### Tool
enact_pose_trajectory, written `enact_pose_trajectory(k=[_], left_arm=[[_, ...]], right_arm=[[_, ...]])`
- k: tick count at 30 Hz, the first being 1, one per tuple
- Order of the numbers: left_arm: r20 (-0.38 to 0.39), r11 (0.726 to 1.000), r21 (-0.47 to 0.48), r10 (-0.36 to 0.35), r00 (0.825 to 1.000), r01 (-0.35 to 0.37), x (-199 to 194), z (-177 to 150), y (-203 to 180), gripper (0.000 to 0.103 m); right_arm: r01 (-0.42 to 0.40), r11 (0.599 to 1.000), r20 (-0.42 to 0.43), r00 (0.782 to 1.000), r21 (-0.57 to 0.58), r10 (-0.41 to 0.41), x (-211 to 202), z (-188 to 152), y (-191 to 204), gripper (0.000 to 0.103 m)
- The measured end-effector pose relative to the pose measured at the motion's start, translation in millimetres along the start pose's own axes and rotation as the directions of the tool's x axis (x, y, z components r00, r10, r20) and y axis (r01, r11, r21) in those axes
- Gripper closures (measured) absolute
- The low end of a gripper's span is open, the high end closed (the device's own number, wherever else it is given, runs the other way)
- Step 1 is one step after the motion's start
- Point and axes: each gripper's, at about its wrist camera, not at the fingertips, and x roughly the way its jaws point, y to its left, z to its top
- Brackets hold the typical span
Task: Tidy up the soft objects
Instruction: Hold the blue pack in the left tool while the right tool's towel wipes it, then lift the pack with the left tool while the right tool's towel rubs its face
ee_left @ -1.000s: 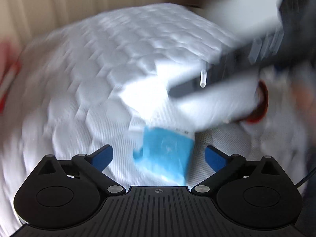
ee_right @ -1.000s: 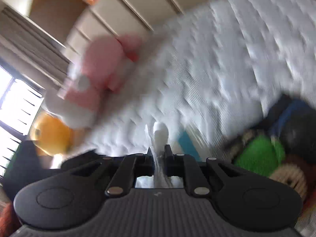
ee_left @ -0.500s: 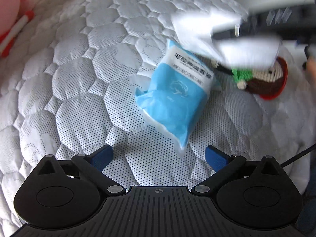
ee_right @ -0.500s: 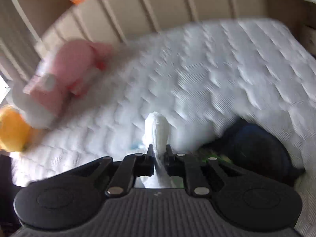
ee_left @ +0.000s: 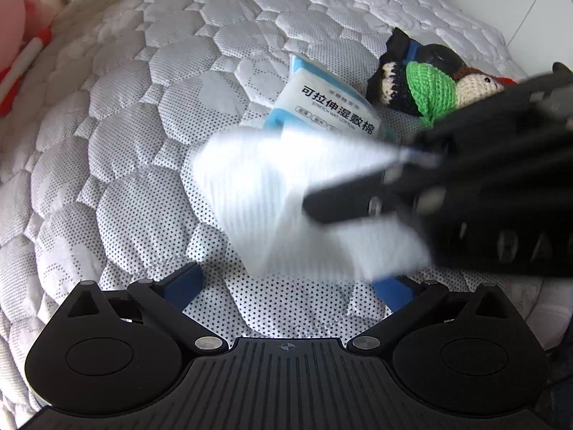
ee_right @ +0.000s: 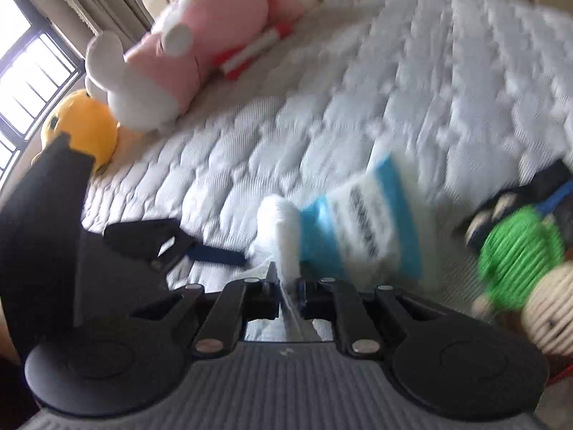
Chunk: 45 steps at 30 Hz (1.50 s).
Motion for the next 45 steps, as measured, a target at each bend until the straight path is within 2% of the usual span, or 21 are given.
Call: enact_pose_trajectory(k=[3,6,8,11,16,19,23,26,28,30,32,33,37,38,39,40,41,42,43,44,45], left_arm=[[-0.007,1.000,0.014,0.003,1.000,-0.002,1,-3,-1,0.000],[-0.012,0.999,0.029,-0.018,1.000,0.018,1,-3,2,0.000],[-0.010,0.998,-0.005,-0.059,0.998,0.058,-1,-2,11,0.000],[-0.020,0.991,-0.059,-0.123,0.992,0.122,-2,0,24,0.000],[-0.021,0.986,-0.069,-0.153,0.988,0.151,-2,0,27,0.000],[-0.007,0.984,-0.095,-0.155,0.988,0.154,-1,3,29,0.000],[0.067,0.962,-0.183,-0.192,0.979,0.201,0,9,42,0.000],[0.106,0.931,-0.286,-0.206,0.973,0.228,5,19,56,0.000],[0.159,0.907,-0.333,-0.216,0.963,0.259,8,24,61,0.000],[0.227,0.880,-0.355,-0.246,0.942,0.315,12,30,64,0.000],[0.261,0.866,-0.349,-0.278,0.924,0.359,21,38,61,0.000],[0.272,0.866,-0.338,-0.285,0.919,0.368,25,41,58,0.000],[0.356,0.910,-0.219,-0.262,0.897,0.353,29,44,39,0.002],[0.361,0.932,-0.168,-0.244,0.900,0.320,25,44,31,0.007],[0.360,0.958,-0.105,-0.215,0.908,0.268,20,44,22,0.042],[0.369,0.985,-0.003,-0.162,0.915,0.175,13,42,8,0.044],[0.392,0.991,0.125,-0.093,0.915,0.047,5,39,-9,0.044],[0.434,0.963,0.254,-0.025,0.901,-0.096,-1,32,-27,0.044],[0.484,0.902,0.366,0.024,0.874,-0.227,-5,23,-44,0.044],[0.518,0.842,0.441,0.043,0.854,-0.310,-5,14,-58,0.043],[0.527,0.803,0.485,0.047,0.848,-0.346,-2,8,-67,0.042]], right_arm=[[0.051,0.998,-0.085,0.995,0.028,-0.049,17,-5,-9,0.088],[0.033,0.996,-0.104,0.994,0.082,-0.025,19,-4,-19,0.089],[0.030,0.995,-0.107,0.994,0.100,-0.019,16,-3,-21,0.088],[0.022,0.999,-0.086,0.996,0.044,-0.018,6,-4,-11,0.092],[-0.081,0.997,0.050,0.996,0.019,0.080,-29,8,0,0.092],[-0.004,0.996,0.055,0.998,0.087,-0.001,-31,18,-23,0.092],[0.117,0.977,0.019,0.992,0.180,-0.123,-37,29,-61,0.092],[0.112,0.967,0.114,0.983,0.229,-0.141,-64,37,-77,0.092],[0.075,0.965,0.193,0.973,0.252,-0.126,-84,41,-82,0.092],[0.050,0.965,0.254,0.960,0.259,-0.118,-99,43,-83,0.091],[0.057,0.965,0.291,0.947,0.256,-0.133,-105,42,-81,0.091],[0.064,0.966,0.305,0.942,0.249,-0.141,-108,41,-81,0.091],[0.138,0.973,0.309,0.932,0.184,-0.190,-97,40,-73,0.091],[0.153,0.974,0.308,0.931,0.168,-0.199,-94,40,-71,0.091],[0.159,0.975,0.307,0.930,0.155,-0.200,-92,40,-72,0.091],[0.160,0.976,0.306,0.931,0.146,-0.199,-90,40,-73,0.091],[0.164,0.976,0.305,0.931,0.141,-0.200,-88,40,-72,0.091],[0.165,0.977,0.304,0.932,0.137,-0.200,-86,40,-72,0.091],[0.164,0.977,0.305,0.931,0.134,-0.198,-86,40,-71,0.091],[0.164,0.978,0.309,0.930,0.129,-0.197,-86,40,-69,0.091],[0.165,0.979,0.315,0.929,0.118,-0.194,-86,39,-65,0.091]])
